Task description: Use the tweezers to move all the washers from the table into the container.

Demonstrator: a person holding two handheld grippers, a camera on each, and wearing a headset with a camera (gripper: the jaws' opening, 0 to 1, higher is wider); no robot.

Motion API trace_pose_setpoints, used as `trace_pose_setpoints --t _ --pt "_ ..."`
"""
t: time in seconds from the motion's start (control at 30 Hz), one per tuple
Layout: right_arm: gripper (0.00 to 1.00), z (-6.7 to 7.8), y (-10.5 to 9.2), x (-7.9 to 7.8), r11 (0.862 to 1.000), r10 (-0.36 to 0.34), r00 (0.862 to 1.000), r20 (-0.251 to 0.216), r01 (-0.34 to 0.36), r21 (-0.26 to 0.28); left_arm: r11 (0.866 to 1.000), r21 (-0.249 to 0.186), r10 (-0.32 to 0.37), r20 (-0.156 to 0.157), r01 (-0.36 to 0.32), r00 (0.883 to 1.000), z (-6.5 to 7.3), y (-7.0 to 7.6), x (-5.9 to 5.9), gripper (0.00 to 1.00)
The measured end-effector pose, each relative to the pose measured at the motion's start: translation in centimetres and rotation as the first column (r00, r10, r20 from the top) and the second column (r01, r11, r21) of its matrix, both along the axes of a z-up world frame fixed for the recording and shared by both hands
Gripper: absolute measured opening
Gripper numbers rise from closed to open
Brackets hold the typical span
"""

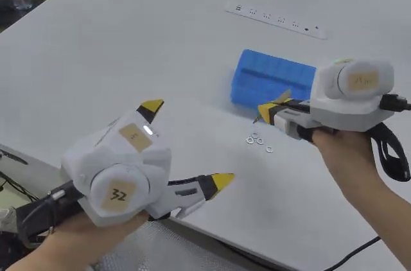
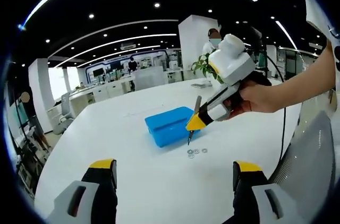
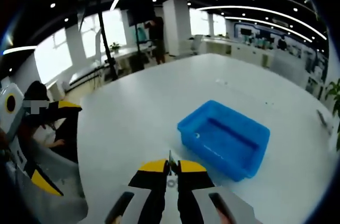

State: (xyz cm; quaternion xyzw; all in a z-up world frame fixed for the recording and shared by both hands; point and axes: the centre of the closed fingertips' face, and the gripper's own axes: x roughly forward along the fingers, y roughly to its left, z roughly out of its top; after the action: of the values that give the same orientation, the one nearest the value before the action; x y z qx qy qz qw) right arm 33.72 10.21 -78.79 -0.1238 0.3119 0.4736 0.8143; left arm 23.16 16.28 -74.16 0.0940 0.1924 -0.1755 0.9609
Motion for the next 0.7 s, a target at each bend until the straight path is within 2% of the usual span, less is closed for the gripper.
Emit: trace_pose_setpoints --t 0.07,0.2,0.27,0.3,0.43,0.57,0.7 --pt "0.03 -0.5 -0.2 -0.2 1.0 0.01 1.0 0.004 -0.01 -0.017 1.0 -0.002 -0.001 0.008 0.001 1.0 0.3 -0.1 -0.1 0.92" --pt "0.03 -2.0 -0.5 -0.3 0.999 0.01 1.0 -0.016 -0.011 -0.032 1.0 -0.026 0.003 0.037 -0.002 0.999 0.7 -0.5 0.0 0.92" --pt "0.03 -2.4 -0.5 -0.3 0.999 0.004 1.0 -0.029 -0.005 -0.034 1.0 -0.004 -0.003 0.039 0.003 0.999 0.2 -0.6 0.1 0.93" --pt "0.03 -2.4 -0.5 -0.2 0.999 0.002 1.0 -0.03 -0.003 -0.034 0.999 0.045 -0.004 0.014 0.004 1.0 -0.3 -0.3 0.0 0.93" --pt "0.03 -2.7 -0.4 0.1 0.999 -0.004 0.999 -0.032 0.002 -0.043 0.998 0.058 -0.017 0.039 0.015 0.999 -0.2 -0.7 0.0 0.93" --pt "0.03 -3.2 -0.1 0.0 0.999 -0.002 0.999 -0.049 0.0 -0.048 0.997 0.076 -0.013 0.027 0.011 1.0 -0.5 -0.5 0.0 0.93" --pt "0.03 -2.9 -0.1 0.0 0.999 -0.011 0.999 -0.045 0.009 -0.045 0.997 0.077 -0.005 0.038 0.002 0.999 -0.3 -0.3 0.1 0.93"
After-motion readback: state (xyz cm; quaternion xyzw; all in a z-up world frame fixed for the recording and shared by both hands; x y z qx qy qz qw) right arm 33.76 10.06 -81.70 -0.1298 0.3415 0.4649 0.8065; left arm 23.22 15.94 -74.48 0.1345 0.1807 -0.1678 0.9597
